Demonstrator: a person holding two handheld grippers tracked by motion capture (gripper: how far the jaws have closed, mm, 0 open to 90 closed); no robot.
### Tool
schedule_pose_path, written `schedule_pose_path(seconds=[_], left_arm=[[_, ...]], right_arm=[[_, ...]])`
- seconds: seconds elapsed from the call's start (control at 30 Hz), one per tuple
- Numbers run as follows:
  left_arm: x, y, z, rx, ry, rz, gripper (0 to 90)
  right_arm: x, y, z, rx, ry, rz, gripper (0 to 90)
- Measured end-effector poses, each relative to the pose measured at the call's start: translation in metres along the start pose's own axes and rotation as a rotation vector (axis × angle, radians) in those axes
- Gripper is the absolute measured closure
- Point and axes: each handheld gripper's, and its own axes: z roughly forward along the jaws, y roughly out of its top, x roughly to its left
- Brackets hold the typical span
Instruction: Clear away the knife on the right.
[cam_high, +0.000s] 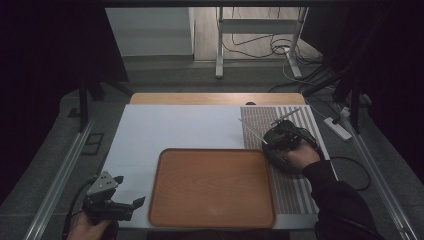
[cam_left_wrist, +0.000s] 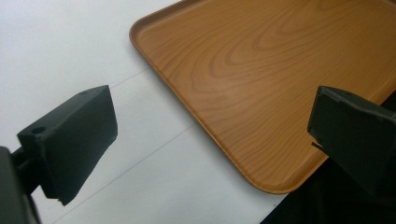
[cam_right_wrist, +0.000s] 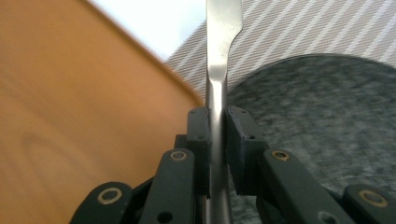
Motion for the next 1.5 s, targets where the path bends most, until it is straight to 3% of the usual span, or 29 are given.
schedule_pose_path(seconds=[0.23, 0.37, 0.97, 1.07, 1.27, 1.3, 1.33, 1.4, 1.47, 1.5], left_arm=[[0.0, 0.0, 0.0, 0.004, 0.002, 0.002, 1.6], [0.0, 0.0, 0.0, 0.004, 0.001, -0.001, 1.6], [0.0, 0.001, 0.001, 0.006, 0.002, -0.001, 1.6], [0.0, 0.001, 0.001, 0.007, 0.002, 0.0, 1.6], [0.0, 0.001, 0.001, 0.007, 0.003, 0.001, 1.6], [0.0, 0.001, 0.001, 0.006, 0.002, -0.001, 1.5], [0.0, 0.001, 0.001, 0.007, 0.002, -0.001, 1.5], [0.0, 0.001, 0.001, 0.008, 0.002, -0.002, 1.6], [0.0, 0.001, 0.001, 0.011, 0.002, -0.004, 1.6], [0.0, 0.001, 0.002, 0.012, 0.002, -0.004, 1.6]], right_arm=[[0.034, -0.012, -0.001, 0.017, 0.037, -0.057, 80.1], [0.051, -0.019, -0.001, 0.009, 0.064, -0.069, 80.0], [0.121, -0.04, 0.008, 0.069, 0.14, -0.134, 79.9], [0.127, -0.043, 0.01, 0.081, 0.143, -0.141, 79.9], [0.139, -0.05, 0.023, 0.184, 0.132, -0.183, 79.5], [0.139, -0.051, 0.023, 0.188, 0.151, -0.19, 78.7], [0.139, -0.051, 0.023, 0.188, 0.151, -0.19, 78.7], [0.135, -0.047, 0.017, 0.135, 0.169, -0.189, 71.1], [0.131, -0.043, 0.011, 0.088, 0.199, -0.19, 72.2], [0.13, -0.041, 0.009, 0.072, 0.206, -0.196, 77.5]])
